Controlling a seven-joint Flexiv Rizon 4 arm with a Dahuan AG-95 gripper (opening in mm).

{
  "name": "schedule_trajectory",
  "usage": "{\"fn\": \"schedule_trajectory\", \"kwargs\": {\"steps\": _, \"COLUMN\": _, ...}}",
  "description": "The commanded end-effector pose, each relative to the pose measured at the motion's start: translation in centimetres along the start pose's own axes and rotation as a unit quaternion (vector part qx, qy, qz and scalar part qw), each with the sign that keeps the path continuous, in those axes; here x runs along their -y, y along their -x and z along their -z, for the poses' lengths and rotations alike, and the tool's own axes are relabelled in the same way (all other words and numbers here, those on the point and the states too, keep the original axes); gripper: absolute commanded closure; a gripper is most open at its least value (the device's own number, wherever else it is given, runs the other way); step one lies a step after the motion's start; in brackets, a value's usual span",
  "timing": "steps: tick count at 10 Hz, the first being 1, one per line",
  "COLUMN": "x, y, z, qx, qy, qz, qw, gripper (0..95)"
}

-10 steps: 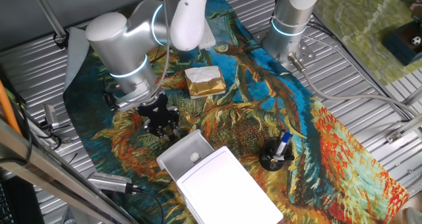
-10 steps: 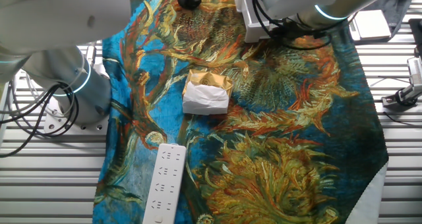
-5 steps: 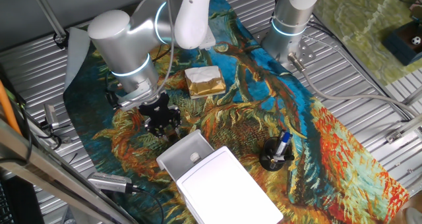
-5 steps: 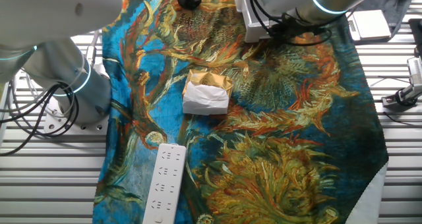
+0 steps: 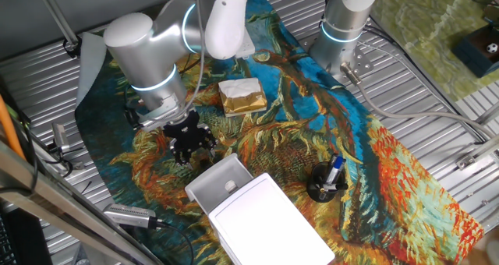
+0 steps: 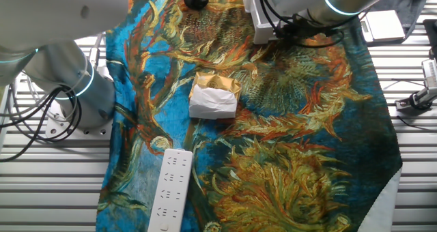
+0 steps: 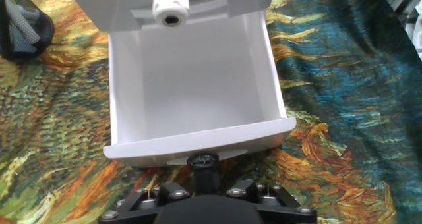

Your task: Grasp the handle and close the drawer

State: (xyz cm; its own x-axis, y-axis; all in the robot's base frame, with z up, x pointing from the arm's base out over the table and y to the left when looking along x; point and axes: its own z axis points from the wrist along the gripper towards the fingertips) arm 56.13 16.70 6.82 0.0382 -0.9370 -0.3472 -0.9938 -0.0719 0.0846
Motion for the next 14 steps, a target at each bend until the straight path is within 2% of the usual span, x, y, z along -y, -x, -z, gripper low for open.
{"fn": "schedule_trajectory", "kwargs": {"steps": 1, "x": 0.1, "y": -0.1, "z": -0.1, "qx": 0.000, "qy": -0.002, "qz": 0.003, "qw": 1.0000, "gripper": 38.0}}
{"fn": "schedule_trajectory", "kwargs": {"steps": 8, "x": 0.0, "y": -0.3, "z": -0.6, "qx": 0.000, "qy": -0.012, "qz": 0.006, "qw": 0.9999, "gripper": 38.0}}
{"fn": "schedule_trajectory", "kwargs": {"steps": 12, "x": -0.6, "y": -0.4, "z": -1.2, "qx": 0.009, "qy": -0.016, "qz": -0.005, "qw": 0.9998, "gripper": 38.0}}
{"fn": "schedule_trajectory", "kwargs": {"steps": 14, "x": -0.7, "y": -0.4, "z": -1.3, "qx": 0.010, "qy": -0.022, "qz": -0.008, "qw": 0.9997, "gripper": 76.0}}
